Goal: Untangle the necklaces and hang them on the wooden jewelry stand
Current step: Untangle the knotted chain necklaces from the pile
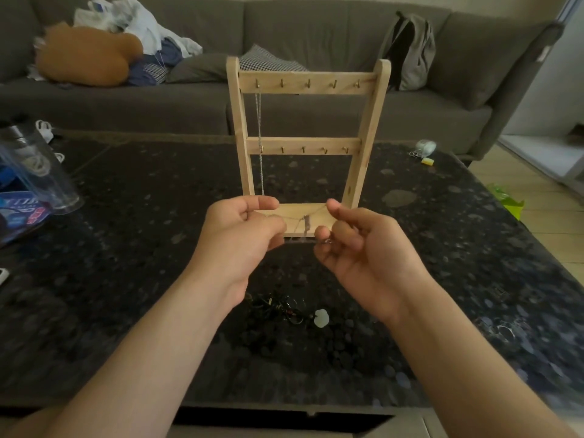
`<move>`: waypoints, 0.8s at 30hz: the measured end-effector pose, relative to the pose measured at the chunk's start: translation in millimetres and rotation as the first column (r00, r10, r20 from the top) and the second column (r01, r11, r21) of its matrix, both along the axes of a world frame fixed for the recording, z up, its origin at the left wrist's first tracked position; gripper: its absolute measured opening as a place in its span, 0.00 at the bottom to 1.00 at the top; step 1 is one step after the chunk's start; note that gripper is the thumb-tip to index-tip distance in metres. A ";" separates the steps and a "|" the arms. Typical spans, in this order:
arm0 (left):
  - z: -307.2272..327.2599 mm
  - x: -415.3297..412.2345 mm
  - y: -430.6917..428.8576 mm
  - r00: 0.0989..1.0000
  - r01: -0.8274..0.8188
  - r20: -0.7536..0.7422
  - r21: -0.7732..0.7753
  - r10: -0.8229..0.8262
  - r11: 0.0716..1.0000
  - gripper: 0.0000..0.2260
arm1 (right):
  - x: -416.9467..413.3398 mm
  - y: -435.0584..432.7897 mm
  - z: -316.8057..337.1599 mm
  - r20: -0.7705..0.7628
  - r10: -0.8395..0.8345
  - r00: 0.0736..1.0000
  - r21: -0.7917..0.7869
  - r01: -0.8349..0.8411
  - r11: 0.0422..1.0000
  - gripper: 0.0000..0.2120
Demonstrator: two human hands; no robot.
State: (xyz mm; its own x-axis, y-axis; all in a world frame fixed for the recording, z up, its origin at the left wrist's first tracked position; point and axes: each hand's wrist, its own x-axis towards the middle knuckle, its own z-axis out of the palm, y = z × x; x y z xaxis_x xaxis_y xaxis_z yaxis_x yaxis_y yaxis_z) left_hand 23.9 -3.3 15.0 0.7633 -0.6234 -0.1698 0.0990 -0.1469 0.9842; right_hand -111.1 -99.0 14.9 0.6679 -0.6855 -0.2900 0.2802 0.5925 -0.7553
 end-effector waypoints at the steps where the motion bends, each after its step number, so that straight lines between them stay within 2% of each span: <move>1: -0.2 0.2 0.3 1.000 0.012 0.010 0.014 -0.012 1.000 0.10 | 0.1 0.9 0.7 0.027 0.012 1.000 0.011 -0.012 1.000 0.11; 3: 0.8 0.7 1.1 0.998 0.058 0.004 0.049 -0.059 0.997 0.05 | 0.0 2.3 2.0 0.028 0.043 0.999 -0.018 -0.043 0.999 0.10; 6: 6.5 -2.4 2.7 0.983 0.180 -0.049 0.104 -0.175 0.978 0.09 | -0.4 3.2 2.8 -0.038 0.077 0.996 -0.087 -0.080 0.993 0.08; 13: 14.5 -5.1 7.2 0.948 0.264 -0.186 0.013 -0.257 0.965 0.12 | -4.5 -2.1 3.3 -0.038 0.012 0.999 -0.061 -0.014 0.998 0.08; 20: 18.2 -5.8 9.4 0.934 0.312 -0.172 -0.037 -0.314 0.949 0.11 | -5.9 -1.4 -1.0 -0.165 0.033 0.986 -0.297 -0.081 0.951 0.08; 24: 21.5 -7.0 11.5 0.915 0.373 -0.141 -0.064 -0.379 0.925 0.13 | -5.9 0.5 -2.3 -0.245 -0.079 0.966 -0.502 -0.056 0.863 0.10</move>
State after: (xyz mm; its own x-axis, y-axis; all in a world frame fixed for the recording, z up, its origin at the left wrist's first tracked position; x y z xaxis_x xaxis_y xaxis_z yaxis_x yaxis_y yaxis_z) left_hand 16.8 8.2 36.5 0.4393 -0.8671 -0.2349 0.1878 -0.1671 0.9679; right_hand -117.0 -98.4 12.6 0.6111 -0.7893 -0.0600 0.0477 0.1125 -0.9925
